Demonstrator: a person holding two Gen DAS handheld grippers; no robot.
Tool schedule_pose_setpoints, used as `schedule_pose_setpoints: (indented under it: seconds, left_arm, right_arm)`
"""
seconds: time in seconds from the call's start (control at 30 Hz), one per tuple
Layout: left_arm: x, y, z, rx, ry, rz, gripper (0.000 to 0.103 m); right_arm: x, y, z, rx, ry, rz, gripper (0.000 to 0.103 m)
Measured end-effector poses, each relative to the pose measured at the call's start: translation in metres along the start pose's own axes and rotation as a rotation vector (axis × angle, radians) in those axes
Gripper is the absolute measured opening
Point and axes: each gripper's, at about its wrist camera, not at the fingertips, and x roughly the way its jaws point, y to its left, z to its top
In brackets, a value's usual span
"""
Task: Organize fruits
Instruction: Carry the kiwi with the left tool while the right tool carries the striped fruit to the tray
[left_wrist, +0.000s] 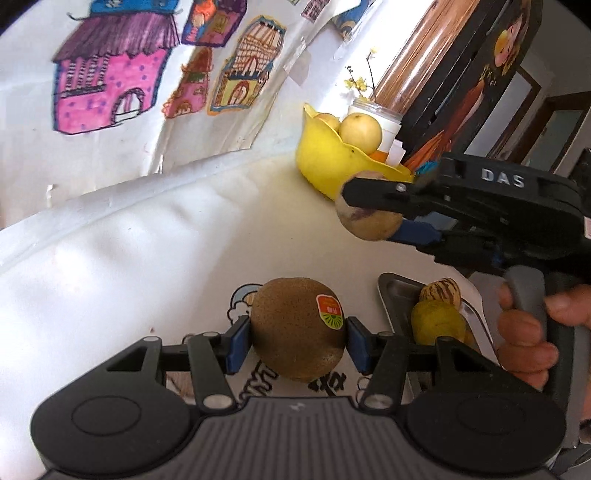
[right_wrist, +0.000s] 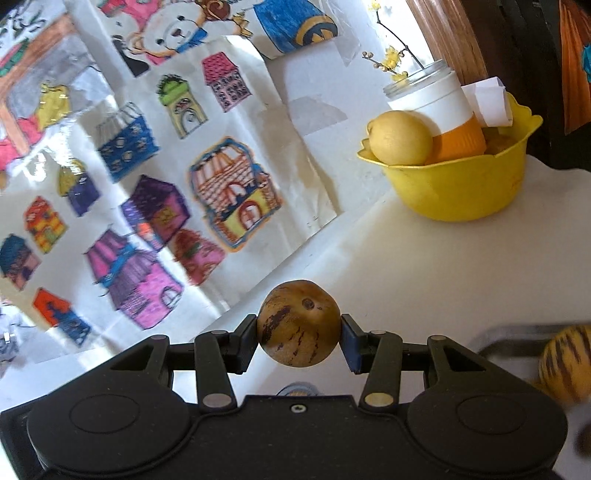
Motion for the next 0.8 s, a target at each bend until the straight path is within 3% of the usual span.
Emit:
schedule_pose_setpoints:
  seconds: [0.47, 0.8]
  left_arm:
    - [-0.047, -0.032, -0.027, 0.019, -0.028, 0.025, 0.058]
    - [-0.048, -0.073, -0.034, 0.072, -0.035, -0.033, 0.058]
  right_arm:
    - [-0.077, 0.026, -0.032, -0.068, -0.055, -0.008, 0.049]
    - [-0.128, 0.000, -0.045, -0.098, -0.078, -0.073, 0.049]
